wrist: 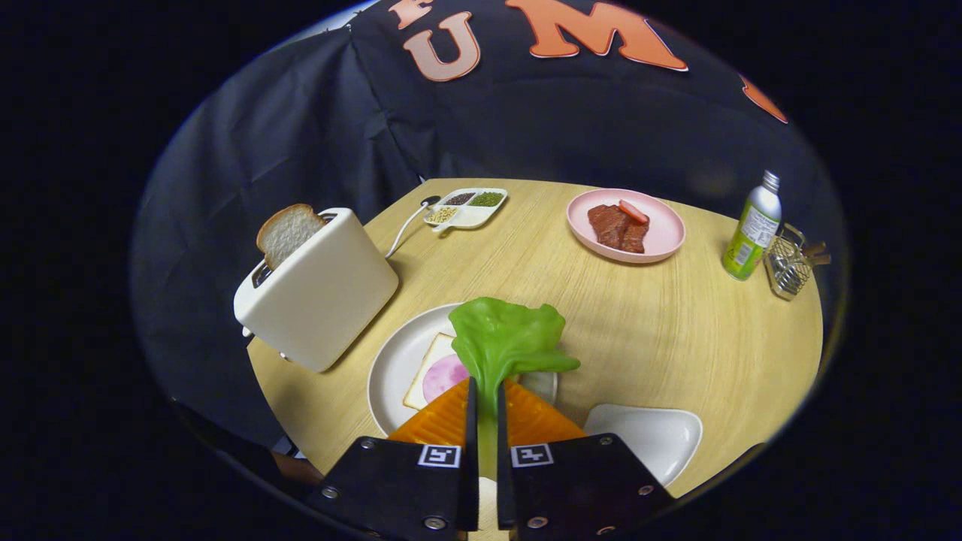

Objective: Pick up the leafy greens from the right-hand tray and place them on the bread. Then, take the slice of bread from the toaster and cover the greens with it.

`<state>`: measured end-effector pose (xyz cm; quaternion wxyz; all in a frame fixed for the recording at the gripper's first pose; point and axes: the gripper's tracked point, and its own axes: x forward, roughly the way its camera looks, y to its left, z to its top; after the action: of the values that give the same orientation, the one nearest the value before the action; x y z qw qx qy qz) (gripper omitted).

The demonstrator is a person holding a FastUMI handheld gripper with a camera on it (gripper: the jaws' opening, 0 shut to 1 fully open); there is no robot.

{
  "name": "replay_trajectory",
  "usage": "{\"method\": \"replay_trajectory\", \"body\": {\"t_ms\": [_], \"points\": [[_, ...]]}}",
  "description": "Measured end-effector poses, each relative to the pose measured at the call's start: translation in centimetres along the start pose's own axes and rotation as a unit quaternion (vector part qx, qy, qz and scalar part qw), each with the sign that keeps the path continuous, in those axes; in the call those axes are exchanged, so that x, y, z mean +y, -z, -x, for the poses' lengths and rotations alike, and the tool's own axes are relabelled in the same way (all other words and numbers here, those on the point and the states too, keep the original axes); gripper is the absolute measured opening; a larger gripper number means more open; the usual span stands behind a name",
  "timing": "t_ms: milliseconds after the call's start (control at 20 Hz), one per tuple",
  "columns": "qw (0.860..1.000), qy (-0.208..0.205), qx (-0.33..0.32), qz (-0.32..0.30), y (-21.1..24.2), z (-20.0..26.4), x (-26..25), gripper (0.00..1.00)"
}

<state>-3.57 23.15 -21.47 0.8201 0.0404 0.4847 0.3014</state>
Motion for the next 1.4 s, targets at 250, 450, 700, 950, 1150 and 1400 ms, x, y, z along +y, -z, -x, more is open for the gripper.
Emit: {"method": "replay_trajectory", "body": {"t_ms": [250,450,700,950,1150,1400], "points": [[0.999,-0.037,0.027,0.003,0.1,-3.1,2.4,0.10],[0.998,-0.031,0.050,0.011,1.1,-5.1,2.2,0.11],[0.997,-0.017,0.054,0.056,1.7,-5.1,2.3,0.27],[0.995,0.010,0.046,0.088,1.4,-4.6,1.6,0.48],[0.997,0.019,0.010,0.078,-0.8,-2.4,1.6,0.60],[0.996,0.019,-0.025,0.078,-4.0,0.5,4.1,0.72]]}}
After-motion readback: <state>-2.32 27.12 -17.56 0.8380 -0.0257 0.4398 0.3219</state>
